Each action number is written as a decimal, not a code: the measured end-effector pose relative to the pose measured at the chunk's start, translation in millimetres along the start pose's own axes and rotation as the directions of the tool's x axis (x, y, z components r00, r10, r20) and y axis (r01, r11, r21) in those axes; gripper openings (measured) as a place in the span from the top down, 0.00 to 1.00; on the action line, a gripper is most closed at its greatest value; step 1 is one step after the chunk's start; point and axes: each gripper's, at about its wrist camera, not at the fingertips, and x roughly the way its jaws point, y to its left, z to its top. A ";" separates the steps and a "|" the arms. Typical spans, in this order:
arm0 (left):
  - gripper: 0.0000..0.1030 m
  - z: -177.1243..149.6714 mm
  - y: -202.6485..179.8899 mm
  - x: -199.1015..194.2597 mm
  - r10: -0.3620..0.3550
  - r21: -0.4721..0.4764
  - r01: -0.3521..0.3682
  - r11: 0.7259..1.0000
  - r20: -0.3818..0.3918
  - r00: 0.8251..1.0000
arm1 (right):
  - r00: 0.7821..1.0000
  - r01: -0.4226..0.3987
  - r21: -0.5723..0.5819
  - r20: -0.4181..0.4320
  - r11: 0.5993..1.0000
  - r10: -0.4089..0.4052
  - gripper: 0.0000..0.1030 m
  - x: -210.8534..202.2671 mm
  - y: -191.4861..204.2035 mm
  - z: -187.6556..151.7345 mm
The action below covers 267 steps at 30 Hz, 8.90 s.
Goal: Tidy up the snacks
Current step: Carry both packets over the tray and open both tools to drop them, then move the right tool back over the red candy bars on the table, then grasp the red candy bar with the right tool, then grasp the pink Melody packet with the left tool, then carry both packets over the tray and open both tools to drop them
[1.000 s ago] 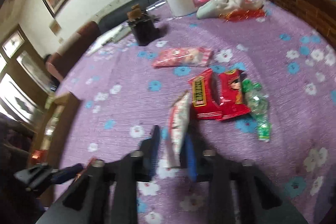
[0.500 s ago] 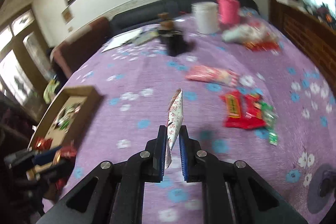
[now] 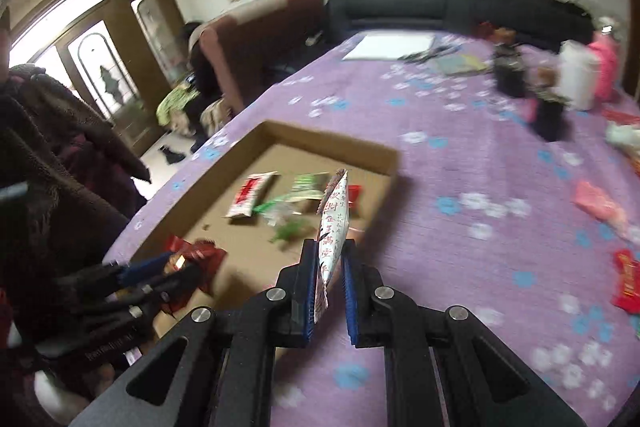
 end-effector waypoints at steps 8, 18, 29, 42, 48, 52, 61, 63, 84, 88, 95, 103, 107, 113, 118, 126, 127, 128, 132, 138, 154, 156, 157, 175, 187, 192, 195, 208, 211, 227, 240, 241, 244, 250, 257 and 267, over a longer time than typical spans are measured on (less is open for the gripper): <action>0.64 4.2 -1.0 7.1 -0.053 -0.009 0.053 0.999 -0.014 0.999 | 0.994 -0.012 -0.016 -0.112 1.000 0.010 0.89 79.8 22.4 41.5; 0.43 9.6 5.8 0.9 -0.110 -0.076 0.110 0.991 -0.004 0.994 | 0.991 -0.001 -0.046 -0.137 0.999 -0.005 0.85 113.2 38.4 49.3; 0.37 3.6 -22.2 -44.3 -0.096 -0.075 0.104 0.992 0.095 0.991 | 0.999 0.039 -0.018 0.018 0.999 -0.038 0.78 36.4 -0.4 55.4; 0.36 -24.3 -102.5 -36.3 -0.192 0.102 0.189 0.977 0.021 0.981 | 0.926 0.360 0.281 0.013 0.890 -0.378 0.74 -54.7 -215.7 18.8; 0.36 -28.2 -107.2 -33.6 -0.174 0.111 0.173 0.979 -0.001 0.985 | 0.890 0.446 0.351 -0.074 0.823 -0.451 0.74 -36.6 -281.5 16.0; 0.36 -28.9 -104.0 -32.5 -0.154 0.099 0.153 0.983 -0.003 0.988 | 0.886 0.453 0.359 -0.081 0.816 -0.457 0.74 -24.6 -292.3 23.6; 0.36 -31.6 -103.6 -30.5 -0.157 0.097 0.157 0.983 -0.007 0.988 | 0.934 0.358 0.388 -0.129 0.850 -0.334 0.71 -8.8 -296.4 15.3; 0.36 -31.6 -104.8 -27.5 -0.165 0.093 0.165 0.982 -0.015 0.986 | 0.955 0.294 0.376 -0.143 0.879 -0.258 0.71 -12.5 -278.7 6.2; 0.36 -53.4 -150.7 -20.2 -0.204 0.208 0.217 0.954 -0.082 0.976 | 0.951 0.237 0.431 0.078 0.871 -0.298 0.56 -151.5 -258.2 -61.5; 0.36 -55.6 -157.2 -18.9 -0.172 0.229 0.185 0.956 -0.075 0.982 | 0.951 0.249 0.432 0.060 0.867 -0.303 0.56 -124.1 -265.8 -66.8; 0.36 -57.6 -182.8 -9.2 -0.039 0.323 0.043 0.945 -0.018 0.999 | 0.913 0.364 0.339 0.052 0.867 -0.404 0.56 -98.4 -243.4 -67.2; 0.36 -60.6 -200.1 0.5 0.049 0.378 -0.046 0.925 0.004 0.999 | 0.897 0.409 0.325 0.027 0.852 -0.441 0.56 -75.3 -253.4 -61.8; 0.36 -59.2 -199.7 4.2 0.061 0.371 -0.055 0.927 -0.003 0.998 | 0.904 0.393 0.334 0.029 0.857 -0.427 0.57 -70.7 -257.8 -65.1; 0.36 -56.2 -197.8 10.9 0.067 0.354 -0.055 0.934 -0.023 0.997 | 0.925 0.352 0.330 0.022 0.876 -0.380 0.75 -70.0 -251.9 -67.8; 0.36 -53.5 -190.4 20.1 0.019 0.302 0.008 0.953 -0.088 0.996 | 0.946 0.313 0.273 -0.007 0.910 -0.323 0.75 -67.7 -223.3 -75.0; 0.36 -47.7 -182.3 27.7 -0.061 0.217 0.087 0.972 -0.127 0.990 | 0.983 0.178 0.171 -0.078 0.969 -0.167 0.75 -68.4 -159.1 -94.3; 0.36 -46.9 -183.1 28.0 -0.069 0.215 0.095 0.972 -0.125 0.990 | 0.985 0.171 0.169 -0.062 0.971 -0.163 0.76 -73.4 -156.6 -93.4; 0.36 -45.7 -183.7 28.4 -0.072 0.215 0.098 0.972 -0.123 0.990 | 0.982 0.187 0.166 -0.043 0.968 -0.182 0.75 -78.4 -156.2 -91.5; 0.36 -40.6 -190.3 33.5 -0.097 0.210 0.121 0.970 -0.123 0.988 | 0.959 0.280 0.144 -0.006 0.949 -0.282 0.71 -90.9 -165.1 -85.5; 0.36 -32.3 -189.1 37.6 -0.164 0.130 0.179 0.975 -0.123 0.979 | 0.980 0.196 0.175 -0.006 0.965 -0.198 0.59 -84.1 -168.0 -88.3; 0.36 -32.3 -226.6 68.2 -0.091 0.237 0.120 0.964 -0.131 0.987 | 0.938 0.345 0.149 -0.050 0.927 -0.342 0.81 -87.1 -187.3 -107.0; 0.36 -33.0 -233.9 71.7 -0.073 0.260 0.104 0.960 -0.123 0.990 | 0.935 0.354 0.149 -0.046 0.923 -0.351 0.81 -89.3 -189.7 -109.2; 0.36 -33.5 -237.5 73.6 -0.069 0.271 0.101 0.957 -0.122 0.990 | 0.934 0.356 0.148 -0.044 0.923 -0.353 0.81 -88.9 -189.3 -109.7; 0.77 -40.7 -239.1 64.8 -0.112 0.337 0.130 0.933 -0.071 0.991 | 0.925 0.379 0.161 -0.031 0.911 -0.379 0.80 -88.1 -184.7 -114.3; 0.77 -37.4 -216.0 17.4 -0.172 0.288 0.166 0.943 -0.004 0.985 | 0.932 0.359 0.172 -0.014 0.917 -0.362 0.80 -97.3 -169.9 -117.7; 0.77 -32.2 -193.6 -2.6 -0.169 0.242 0.157 0.957 0.031 0.985 | 0.937 0.344 0.161 0.008 0.925 -0.350 0.80 -104.2 -156.2 -115.0; 0.77 -29.1 -178.6 -13.2 -0.157 0.218 0.141 0.966 0.055 0.986 | 0.941 0.331 0.153 0.023 0.931 -0.338 0.80 -107.1 -145.6 -111.3; 0.77 -20.2 -77.3 -44.4 -0.042 0.055 0.035 0.998 0.128 0.991 | 0.973 0.216 0.032 0.071 0.976 -0.218 0.81 -96.1 -60.3 -76.1; 0.77 -20.1 -45.8 -46.8 0.001 -0.006 0.000 1.000 0.133 0.991 | 0.984 0.166 -0.006 0.067 0.986 -0.165 0.81 -85.8 -33.2 -65.9; 0.77 -22.9 28.8 -22.3 0.060 -0.150 -0.050 0.987 0.067 0.996 | 0.999 0.007 -0.172 -0.048 0.985 -0.015 0.81 -5.6 78.3 -46.3; 0.77 -11.7 31.4 1.8 0.099 -0.148 -0.094 0.985 0.028 0.995 | 0.988 0.043 -0.166 -0.136 0.985 -0.066 0.81 37.5 78.5 -45.9; 0.77 -10.3 32.0 3.1 0.100 -0.148 -0.095 0.984 0.026 0.995 | 0.988 0.050 -0.162 -0.135 0.985 -0.073 0.81 39.8 76.8 -43.6; 0.77 -7.8 32.3 7.5 0.111 -0.146 -0.107 0.984 0.019 0.994 | 0.987 0.081 -0.151 -0.126 0.985 -0.101 0.81 43.3 72.3 -34.6; 0.77 -13.2 33.1 3.6 0.091 -0.160 -0.089 0.983 0.007 0.996 | 0.985 0.079 -0.119 -0.143 0.990 -0.096 0.81 42.4 64.4 -33.5; 0.75 -14.8 22.3 -20.3 0.074 -0.153 -0.064 0.986 0.064 0.995 | 0.984 0.026 -0.138 -0.170 0.990 -0.049 0.81 38.0 80.2 -51.5; 0.42 -11.8 10.4 -53.3 0.162 -0.132 -0.140 0.981 0.177 0.971 | 0.989 -0.010 -0.142 -0.147 0.990 -0.011 0.73 30.2 86.0 -56.2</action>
